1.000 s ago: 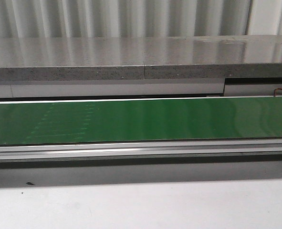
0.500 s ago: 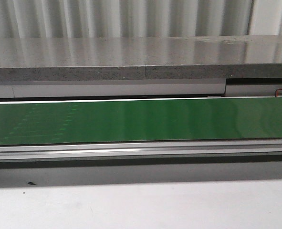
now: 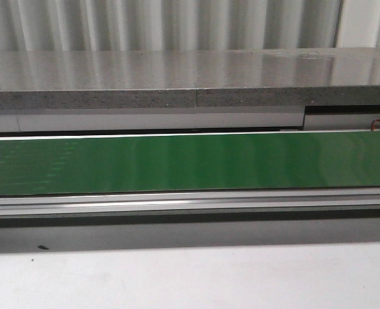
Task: Move button from right to left
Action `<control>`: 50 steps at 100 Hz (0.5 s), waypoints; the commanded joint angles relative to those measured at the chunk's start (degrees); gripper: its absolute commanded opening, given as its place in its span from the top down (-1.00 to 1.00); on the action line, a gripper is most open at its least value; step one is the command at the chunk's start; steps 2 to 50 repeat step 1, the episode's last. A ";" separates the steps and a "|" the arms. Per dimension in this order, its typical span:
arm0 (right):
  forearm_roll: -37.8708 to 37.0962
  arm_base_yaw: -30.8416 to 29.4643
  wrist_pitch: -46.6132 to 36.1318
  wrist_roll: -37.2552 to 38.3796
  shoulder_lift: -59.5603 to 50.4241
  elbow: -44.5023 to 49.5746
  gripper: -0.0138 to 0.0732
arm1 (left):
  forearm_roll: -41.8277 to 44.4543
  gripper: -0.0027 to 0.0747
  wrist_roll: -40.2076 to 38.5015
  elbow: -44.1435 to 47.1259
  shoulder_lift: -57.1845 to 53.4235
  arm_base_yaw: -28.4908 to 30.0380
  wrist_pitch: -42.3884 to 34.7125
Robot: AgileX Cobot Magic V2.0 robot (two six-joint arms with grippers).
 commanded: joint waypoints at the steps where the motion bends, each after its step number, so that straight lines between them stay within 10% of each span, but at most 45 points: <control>1: -0.62 -0.50 -4.28 0.08 -1.16 -1.25 0.84 | -0.13 0.98 -0.64 2.27 -1.89 -0.09 -4.81; 50: -0.62 -0.50 -4.28 0.08 -1.16 -1.25 0.84 | -0.13 0.98 -0.64 2.27 -1.89 -0.09 -4.81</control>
